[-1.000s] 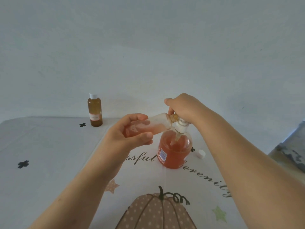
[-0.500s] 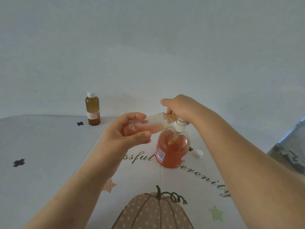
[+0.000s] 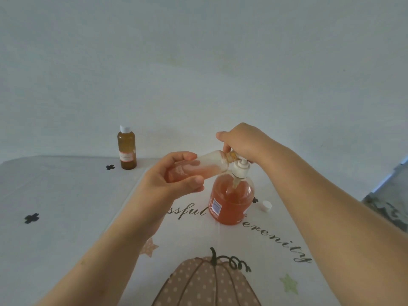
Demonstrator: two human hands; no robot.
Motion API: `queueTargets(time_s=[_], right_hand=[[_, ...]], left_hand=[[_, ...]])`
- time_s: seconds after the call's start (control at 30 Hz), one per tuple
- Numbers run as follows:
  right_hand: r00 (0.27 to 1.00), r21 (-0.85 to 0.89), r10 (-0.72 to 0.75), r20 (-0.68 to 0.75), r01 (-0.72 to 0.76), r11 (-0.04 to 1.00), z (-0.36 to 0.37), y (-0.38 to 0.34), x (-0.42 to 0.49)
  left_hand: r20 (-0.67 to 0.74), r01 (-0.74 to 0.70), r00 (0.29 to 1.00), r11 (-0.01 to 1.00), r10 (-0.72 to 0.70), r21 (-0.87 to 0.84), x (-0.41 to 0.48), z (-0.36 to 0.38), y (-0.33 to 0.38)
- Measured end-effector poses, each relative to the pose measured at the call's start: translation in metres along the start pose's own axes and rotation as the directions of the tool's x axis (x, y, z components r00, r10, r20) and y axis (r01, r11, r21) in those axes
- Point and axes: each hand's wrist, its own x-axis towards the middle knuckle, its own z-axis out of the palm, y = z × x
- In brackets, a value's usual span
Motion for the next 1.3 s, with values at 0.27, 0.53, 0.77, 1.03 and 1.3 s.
queueTargets(time_s=[0.27,0.53,0.77,1.03,1.3], right_hand=[[1.000,-0.006,-0.011,0.003,0.011,1.000,-0.001,0.002,0.002],[1.000,0.000,-0.001,0.028,0.001,1.000,0.013,0.009,0.013],[0.998,0.036,-0.047,0.038,0.046,0.998,0.002,0.009,0.007],[0.992,0.110,-0.122,-0.030,0.124,0.986,-0.013,0.001,0.004],[0.987,0.036,-0.083,-0.138,0.089,0.995,0.000,0.001,0.015]], left_hand=[[-0.007,-0.009,1.000,1.000,0.009,0.015,-0.001,0.002,0.001],[-0.008,0.008,1.000,1.000,-0.008,0.018,0.002,-0.001,-0.004],[0.000,0.002,1.000,1.000,-0.002,0.018,-0.002,0.001,-0.001],[0.006,-0.013,1.000,0.999,0.012,0.033,-0.003,0.002,0.004],[-0.003,-0.015,1.000,0.999,0.016,0.045,-0.002,0.002,0.003]])
